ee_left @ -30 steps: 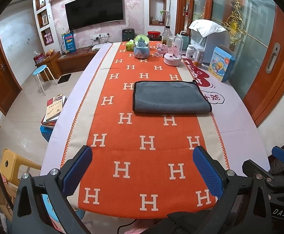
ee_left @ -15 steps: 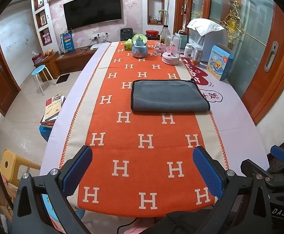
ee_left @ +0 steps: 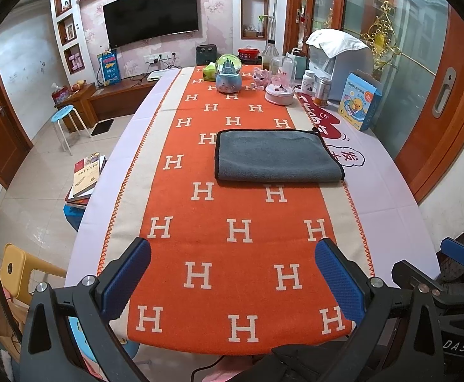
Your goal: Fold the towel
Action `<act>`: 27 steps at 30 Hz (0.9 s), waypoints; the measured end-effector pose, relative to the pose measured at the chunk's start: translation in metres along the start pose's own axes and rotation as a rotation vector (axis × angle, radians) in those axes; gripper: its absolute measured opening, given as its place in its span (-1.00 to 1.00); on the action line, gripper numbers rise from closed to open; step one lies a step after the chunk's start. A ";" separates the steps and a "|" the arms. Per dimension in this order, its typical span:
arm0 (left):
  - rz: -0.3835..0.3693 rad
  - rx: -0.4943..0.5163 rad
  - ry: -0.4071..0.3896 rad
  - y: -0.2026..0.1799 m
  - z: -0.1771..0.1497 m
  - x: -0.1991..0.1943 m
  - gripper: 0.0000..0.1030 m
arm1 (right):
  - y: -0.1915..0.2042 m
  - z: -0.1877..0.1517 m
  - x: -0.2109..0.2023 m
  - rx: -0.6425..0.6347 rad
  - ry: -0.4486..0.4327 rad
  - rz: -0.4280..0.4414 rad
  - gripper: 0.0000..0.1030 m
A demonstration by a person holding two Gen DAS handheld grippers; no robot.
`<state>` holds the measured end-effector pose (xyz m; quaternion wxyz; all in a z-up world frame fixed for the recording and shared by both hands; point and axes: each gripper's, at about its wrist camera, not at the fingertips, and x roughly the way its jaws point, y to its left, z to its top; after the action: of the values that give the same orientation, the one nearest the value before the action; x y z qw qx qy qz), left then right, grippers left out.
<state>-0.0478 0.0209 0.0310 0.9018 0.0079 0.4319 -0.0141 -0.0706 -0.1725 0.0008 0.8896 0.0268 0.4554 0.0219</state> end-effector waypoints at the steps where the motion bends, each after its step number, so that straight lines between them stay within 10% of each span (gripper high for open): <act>1: 0.000 0.000 0.000 0.000 0.000 0.000 0.99 | 0.000 0.003 0.000 0.000 -0.001 0.001 1.00; 27: 0.000 -0.001 0.001 0.000 0.000 0.000 0.99 | 0.001 0.004 0.001 0.002 0.004 -0.001 1.00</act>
<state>-0.0480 0.0206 0.0311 0.9017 0.0076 0.4321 -0.0141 -0.0666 -0.1713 0.0028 0.8886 0.0276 0.4573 0.0212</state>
